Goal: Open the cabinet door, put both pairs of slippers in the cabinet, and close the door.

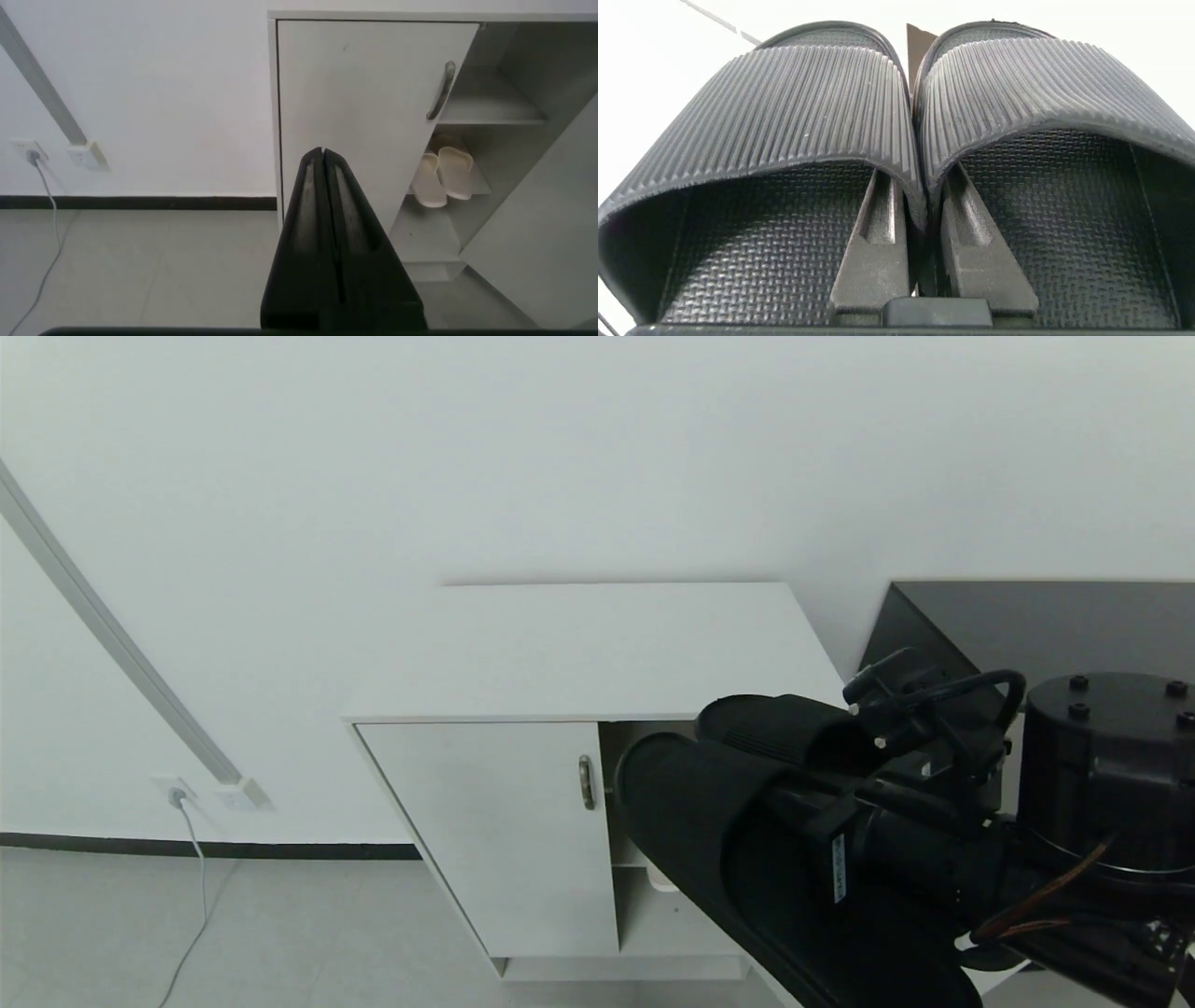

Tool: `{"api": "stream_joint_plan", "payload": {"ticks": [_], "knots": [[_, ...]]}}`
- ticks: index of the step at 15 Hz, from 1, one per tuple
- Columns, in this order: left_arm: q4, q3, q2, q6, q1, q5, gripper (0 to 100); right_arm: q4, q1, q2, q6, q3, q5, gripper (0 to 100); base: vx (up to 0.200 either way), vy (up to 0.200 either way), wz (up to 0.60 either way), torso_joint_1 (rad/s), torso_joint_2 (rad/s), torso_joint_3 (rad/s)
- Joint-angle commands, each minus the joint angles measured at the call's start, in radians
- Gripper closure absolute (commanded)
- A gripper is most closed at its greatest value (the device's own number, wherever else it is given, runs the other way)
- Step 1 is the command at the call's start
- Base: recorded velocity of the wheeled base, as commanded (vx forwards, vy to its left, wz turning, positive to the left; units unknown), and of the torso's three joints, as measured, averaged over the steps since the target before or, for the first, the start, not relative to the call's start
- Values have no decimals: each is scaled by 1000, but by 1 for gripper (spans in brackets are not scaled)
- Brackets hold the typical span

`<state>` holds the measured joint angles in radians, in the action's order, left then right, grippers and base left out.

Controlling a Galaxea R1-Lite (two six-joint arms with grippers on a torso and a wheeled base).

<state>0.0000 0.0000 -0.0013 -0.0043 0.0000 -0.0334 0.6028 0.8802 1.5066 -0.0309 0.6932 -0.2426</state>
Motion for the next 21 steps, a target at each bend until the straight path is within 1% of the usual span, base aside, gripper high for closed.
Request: {"api": "stream_joint_plan", "payload": {"ticks": [1, 7, 21], "knots": [[0, 0, 1, 0, 0, 0, 100, 2, 0, 6, 0, -3, 0, 100, 0, 0, 0, 0, 0, 0], [0, 0, 1, 0, 0, 0, 100, 2, 0, 9, 0, -8, 0, 100, 0, 0, 0, -20, 48, 26], [0, 0, 1, -5, 0, 0, 100, 2, -3, 29, -1, -11, 0, 100, 0, 0, 0, -206, 523, 307]]}}
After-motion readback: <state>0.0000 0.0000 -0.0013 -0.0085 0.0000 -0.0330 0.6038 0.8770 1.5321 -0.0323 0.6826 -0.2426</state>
